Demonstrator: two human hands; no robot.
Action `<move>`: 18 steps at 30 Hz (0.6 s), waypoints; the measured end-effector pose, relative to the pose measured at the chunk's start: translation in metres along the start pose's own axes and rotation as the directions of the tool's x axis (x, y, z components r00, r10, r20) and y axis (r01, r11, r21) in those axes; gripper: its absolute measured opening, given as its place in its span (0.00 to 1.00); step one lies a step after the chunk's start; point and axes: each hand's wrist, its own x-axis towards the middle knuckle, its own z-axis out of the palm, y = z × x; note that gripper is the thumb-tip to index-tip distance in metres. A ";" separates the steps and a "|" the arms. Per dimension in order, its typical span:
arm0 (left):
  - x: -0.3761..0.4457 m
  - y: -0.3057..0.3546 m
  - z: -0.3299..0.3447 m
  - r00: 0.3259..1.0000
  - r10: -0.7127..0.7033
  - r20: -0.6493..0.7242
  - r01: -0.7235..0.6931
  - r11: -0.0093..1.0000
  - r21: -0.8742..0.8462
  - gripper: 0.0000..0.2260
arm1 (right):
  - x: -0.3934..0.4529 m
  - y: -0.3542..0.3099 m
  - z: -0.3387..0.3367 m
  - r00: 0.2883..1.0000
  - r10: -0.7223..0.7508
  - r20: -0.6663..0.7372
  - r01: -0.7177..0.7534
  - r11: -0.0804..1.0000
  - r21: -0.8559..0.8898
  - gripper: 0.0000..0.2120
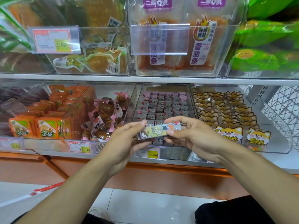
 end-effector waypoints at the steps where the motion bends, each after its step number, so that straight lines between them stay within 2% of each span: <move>1: 0.001 0.000 -0.001 1.000 -0.021 -0.011 0.021 1.000 -0.011 0.15 | 0.000 0.000 -0.001 1.000 0.000 -0.001 0.000 1.000 0.007 0.21; 5: 0.002 -0.001 -0.003 1.000 0.001 -0.020 -0.001 1.000 0.007 0.11 | 0.002 -0.001 -0.003 0.997 0.037 -0.066 -0.028 0.990 0.136 0.26; 9: 0.001 -0.001 0.001 0.999 0.022 -0.027 -0.020 0.997 0.069 0.20 | 0.003 -0.007 -0.003 0.993 0.052 -0.110 -0.036 0.989 0.146 0.22; 13: 0.000 -0.004 0.008 0.989 0.110 -0.102 -0.098 0.988 0.115 0.15 | 0.010 -0.020 -0.006 0.951 -0.098 -0.292 0.147 0.977 0.152 0.16; 16: 0.004 -0.007 0.008 0.953 0.261 -0.156 -0.195 0.917 0.347 0.11 | 0.024 -0.028 -0.009 0.841 -0.308 -0.444 0.310 0.948 -0.070 0.13; 18: 0.009 -0.012 0.007 0.905 0.414 -0.100 -0.281 0.757 0.590 0.10 | 0.036 -0.029 -0.011 0.759 -0.454 -0.467 0.341 0.888 -0.308 0.13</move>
